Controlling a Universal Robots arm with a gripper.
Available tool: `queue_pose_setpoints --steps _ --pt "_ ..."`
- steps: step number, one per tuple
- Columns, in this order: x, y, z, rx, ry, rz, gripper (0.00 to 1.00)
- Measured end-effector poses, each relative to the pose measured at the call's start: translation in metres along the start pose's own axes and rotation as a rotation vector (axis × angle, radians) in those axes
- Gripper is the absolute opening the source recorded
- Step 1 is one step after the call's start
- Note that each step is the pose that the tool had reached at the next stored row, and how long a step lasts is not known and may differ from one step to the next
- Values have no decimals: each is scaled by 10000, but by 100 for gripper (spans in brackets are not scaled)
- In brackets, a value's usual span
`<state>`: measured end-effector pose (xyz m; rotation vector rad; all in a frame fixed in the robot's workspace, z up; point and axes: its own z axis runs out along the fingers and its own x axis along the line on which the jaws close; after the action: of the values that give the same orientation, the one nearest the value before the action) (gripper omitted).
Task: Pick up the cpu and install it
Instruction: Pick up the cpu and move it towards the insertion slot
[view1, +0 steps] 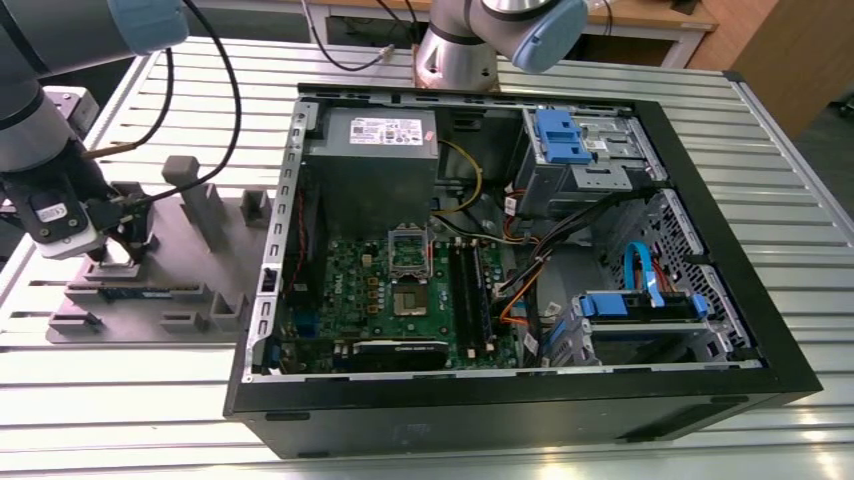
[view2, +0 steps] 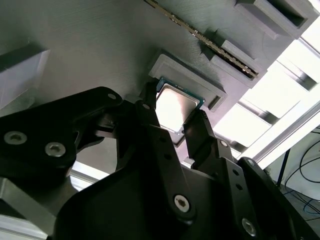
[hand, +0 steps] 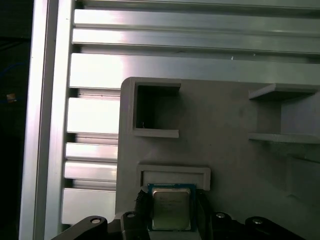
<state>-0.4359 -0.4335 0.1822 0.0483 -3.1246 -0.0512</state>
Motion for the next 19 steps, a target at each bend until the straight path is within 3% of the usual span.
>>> queue_pose_setpoints --steps 4,5,19 --pt "-1 1 9 -8 -13 0 48" --pt "0 1 3 -2 -3 1 54" --pt "0 1 -14 -1 -1 0 54"
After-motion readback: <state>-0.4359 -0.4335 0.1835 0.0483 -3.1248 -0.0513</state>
